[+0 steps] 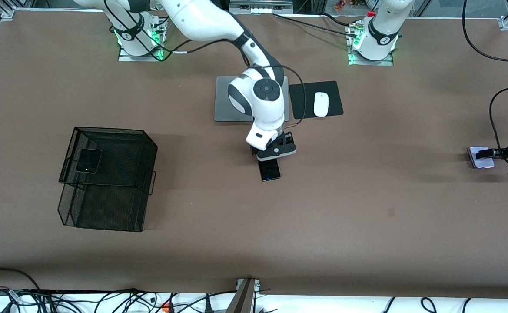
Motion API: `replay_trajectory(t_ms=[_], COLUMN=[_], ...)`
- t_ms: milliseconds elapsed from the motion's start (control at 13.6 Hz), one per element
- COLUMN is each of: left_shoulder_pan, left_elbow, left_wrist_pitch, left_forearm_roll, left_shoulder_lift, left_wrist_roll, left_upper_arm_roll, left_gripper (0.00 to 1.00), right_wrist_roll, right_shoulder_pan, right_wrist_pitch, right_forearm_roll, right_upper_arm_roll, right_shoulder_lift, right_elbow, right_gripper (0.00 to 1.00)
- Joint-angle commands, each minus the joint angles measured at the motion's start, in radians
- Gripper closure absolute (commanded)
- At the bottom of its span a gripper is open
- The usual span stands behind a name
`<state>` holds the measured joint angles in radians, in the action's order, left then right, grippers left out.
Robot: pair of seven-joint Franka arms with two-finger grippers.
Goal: Place phones with both arms
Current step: 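Grasp the bar phone with the right gripper while the left gripper grasps the white phone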
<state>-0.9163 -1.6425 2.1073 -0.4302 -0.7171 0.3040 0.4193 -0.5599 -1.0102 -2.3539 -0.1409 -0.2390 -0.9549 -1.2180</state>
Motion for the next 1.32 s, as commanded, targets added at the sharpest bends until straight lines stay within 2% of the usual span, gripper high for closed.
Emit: replay_trajectory(t_ms=[0, 220, 513, 806, 880, 953, 1026, 1099, 1246], left_shoulder_pan=[-0.021, -0.035, -0.072, -0.081, -0.081, -0.081, -0.081, -0.081, -0.085], left_elbow=[0.001, 0.001, -0.005, -0.003, -0.005, -0.004, -0.003, -0.005, 0.0], left_wrist_pitch=[0.025, 0.025, 0.095, 0.097, 0.096, 0.094, 0.089, 0.086, 0.088], left_forearm_roll=[0.019, 0.011, 0.01, 0.024, 0.039, 0.065, 0.085, 0.096, 0.12], left_shoulder_lift=[-0.015, -0.021, -0.067, -0.073, -0.073, -0.074, -0.077, -0.077, -0.093], left_wrist_roll=[0.049, 0.052, 0.087, 0.08, 0.076, 0.081, 0.08, 0.08, 0.087], left_upper_arm_roll=[0.013, 0.013, 0.012, 0.013, 0.013, 0.013, 0.013, 0.013, 0.012], left_gripper=[0.0, 0.0, 0.0, 0.0, 0.0, 0.0, 0.0, 0.0, 0.0], right_wrist_roll=[0.034, 0.031, 0.029, 0.02, 0.023, 0.028, 0.029, 0.028, 0.011], right_shoulder_pan=[0.012, 0.015, 0.022, 0.021, 0.021, 0.021, 0.022, 0.022, 0.022], right_wrist_pitch=[-0.024, -0.038, -0.062, -0.088, -0.09, -0.088, -0.078, -0.058, 0.037], right_forearm_roll=[0.02, 0.043, 0.041, 0.038, 0.037, 0.034, 0.032, 0.03, 0.03], right_upper_arm_roll=[0.01, 0.009, 0.009, 0.009, 0.01, 0.01, 0.009, 0.009, 0.001], right_shoulder_lift=[-0.042, -0.059, -0.071, -0.08, -0.079, -0.076, -0.067, -0.052, 0.002], right_elbow=[0.04, 0.037, 0.009, -0.017, -0.017, -0.012, -0.011, -0.008, -0.002], right_gripper=[0.0, 0.0, 0.0, 0.01, 0.23, 0.59, 0.85, 1.0, 1.0])
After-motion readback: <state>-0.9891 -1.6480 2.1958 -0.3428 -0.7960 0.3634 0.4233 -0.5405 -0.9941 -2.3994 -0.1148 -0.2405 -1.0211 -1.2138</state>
